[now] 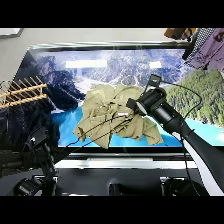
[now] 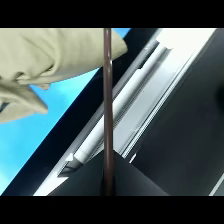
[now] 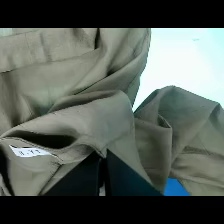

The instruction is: Fold the clothes and pants, and hang the long-sleeved shirts on hangers.

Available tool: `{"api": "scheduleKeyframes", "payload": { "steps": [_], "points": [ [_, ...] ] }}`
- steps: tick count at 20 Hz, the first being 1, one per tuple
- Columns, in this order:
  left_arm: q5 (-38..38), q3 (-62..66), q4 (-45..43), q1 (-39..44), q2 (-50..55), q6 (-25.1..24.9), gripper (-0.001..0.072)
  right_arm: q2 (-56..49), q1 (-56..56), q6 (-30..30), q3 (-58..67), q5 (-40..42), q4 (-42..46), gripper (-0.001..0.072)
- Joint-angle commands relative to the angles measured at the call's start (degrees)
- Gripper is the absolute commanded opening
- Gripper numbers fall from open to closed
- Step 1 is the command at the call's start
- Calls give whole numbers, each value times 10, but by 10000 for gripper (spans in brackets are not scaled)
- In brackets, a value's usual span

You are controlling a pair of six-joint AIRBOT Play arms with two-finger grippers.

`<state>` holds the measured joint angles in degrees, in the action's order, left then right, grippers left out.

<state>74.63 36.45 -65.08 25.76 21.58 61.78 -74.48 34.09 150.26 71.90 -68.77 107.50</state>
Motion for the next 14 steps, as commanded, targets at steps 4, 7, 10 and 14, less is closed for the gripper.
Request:
{"api": "scheduleKeyframes", "payload": {
  "steps": [4,7,10,14],
  "points": [
    [-71,-11,38,0,69,-65,18,30,0,-41,0,7,-44,21],
    [-107,-11,67,0,111,-96,18,66,0,-65,6,9,-52,21],
    [-135,-11,104,0,146,-139,17,92,0,-109,31,1,-66,21],
    [-174,-11,125,0,177,-156,18,101,0,-155,87,-59,-72,21]
  ]
}}
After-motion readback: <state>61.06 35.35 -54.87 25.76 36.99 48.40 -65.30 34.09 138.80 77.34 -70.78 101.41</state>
